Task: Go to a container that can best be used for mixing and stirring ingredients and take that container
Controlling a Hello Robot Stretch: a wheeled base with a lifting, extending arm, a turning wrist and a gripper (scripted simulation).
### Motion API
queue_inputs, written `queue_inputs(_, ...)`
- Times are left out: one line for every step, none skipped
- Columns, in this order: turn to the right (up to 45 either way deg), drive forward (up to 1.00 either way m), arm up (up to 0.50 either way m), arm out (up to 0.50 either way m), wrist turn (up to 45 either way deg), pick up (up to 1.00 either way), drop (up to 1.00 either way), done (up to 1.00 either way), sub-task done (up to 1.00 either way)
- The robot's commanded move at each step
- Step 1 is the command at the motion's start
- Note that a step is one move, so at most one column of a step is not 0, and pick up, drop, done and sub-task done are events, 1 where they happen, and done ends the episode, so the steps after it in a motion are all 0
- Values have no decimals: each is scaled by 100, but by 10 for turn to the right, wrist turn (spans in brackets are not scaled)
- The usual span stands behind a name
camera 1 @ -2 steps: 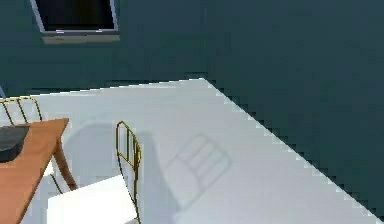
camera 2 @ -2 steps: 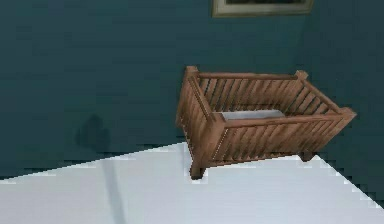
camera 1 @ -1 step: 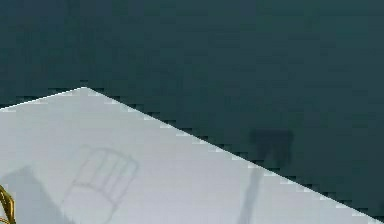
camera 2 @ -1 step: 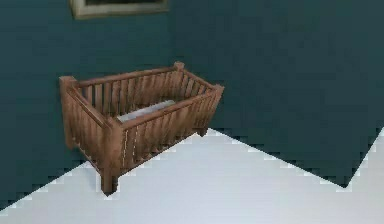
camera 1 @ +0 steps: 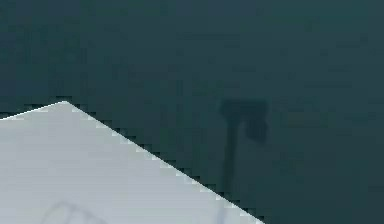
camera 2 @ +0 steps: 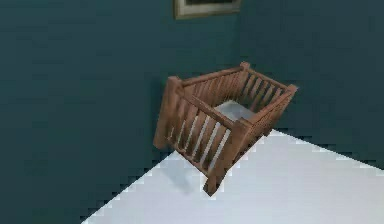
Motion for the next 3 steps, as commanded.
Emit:
queue_inputs(-450,0,0,0,0,0,0,0,0)
queue_inputs(-120,0,0,0,0,0,0,0,0)
queue_inputs(0,30,0,0,0,0,0,0,0)
